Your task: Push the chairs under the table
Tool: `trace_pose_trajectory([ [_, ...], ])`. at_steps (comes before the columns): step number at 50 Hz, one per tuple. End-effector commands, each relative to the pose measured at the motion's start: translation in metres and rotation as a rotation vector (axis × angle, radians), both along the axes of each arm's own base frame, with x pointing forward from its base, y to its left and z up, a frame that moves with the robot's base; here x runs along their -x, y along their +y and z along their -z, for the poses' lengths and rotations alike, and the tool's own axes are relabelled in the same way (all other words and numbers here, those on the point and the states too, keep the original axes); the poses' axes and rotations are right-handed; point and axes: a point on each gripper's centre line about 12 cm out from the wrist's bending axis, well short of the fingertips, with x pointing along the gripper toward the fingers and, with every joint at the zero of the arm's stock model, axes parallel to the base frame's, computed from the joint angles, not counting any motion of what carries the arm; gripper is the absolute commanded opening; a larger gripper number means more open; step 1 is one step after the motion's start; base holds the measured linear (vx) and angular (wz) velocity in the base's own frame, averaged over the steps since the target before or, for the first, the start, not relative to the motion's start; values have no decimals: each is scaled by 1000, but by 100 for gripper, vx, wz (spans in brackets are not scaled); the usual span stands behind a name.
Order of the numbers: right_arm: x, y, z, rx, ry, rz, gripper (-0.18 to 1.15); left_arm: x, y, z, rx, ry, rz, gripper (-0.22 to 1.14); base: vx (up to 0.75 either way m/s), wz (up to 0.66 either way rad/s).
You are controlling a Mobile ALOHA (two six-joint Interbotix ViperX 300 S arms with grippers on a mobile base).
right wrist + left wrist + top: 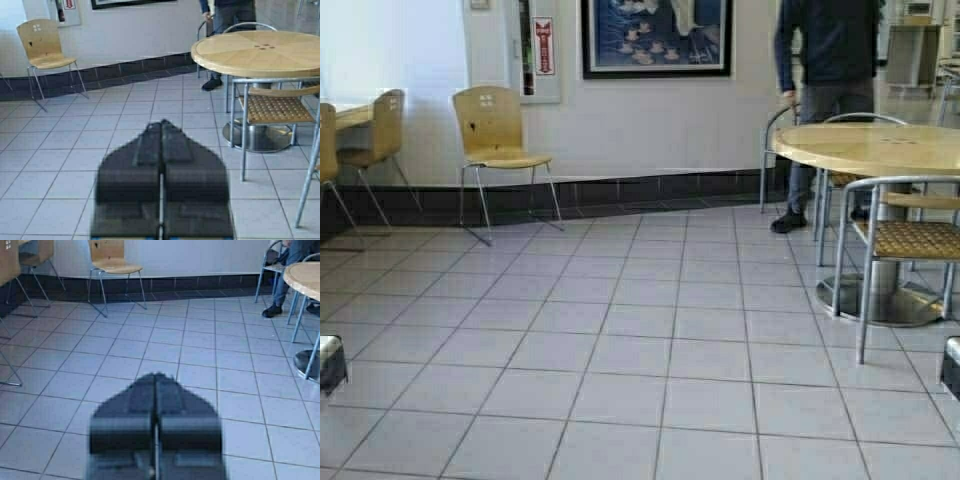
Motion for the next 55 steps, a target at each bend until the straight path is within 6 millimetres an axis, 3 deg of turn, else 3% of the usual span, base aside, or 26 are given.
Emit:
trace_pose_trajectory([
  [1, -5, 0, -3, -2, 3, 0, 4, -3, 0, -1, -2, -2, 0, 3, 25, 16],
  [38, -7, 0, 1, -9, 22, 2, 4, -9, 2, 7, -8, 28, -12, 3, 30, 26],
  [55, -5, 0, 15, -3, 77, 0, 4, -3, 0, 16, 15, 41, -1, 3, 35, 27],
])
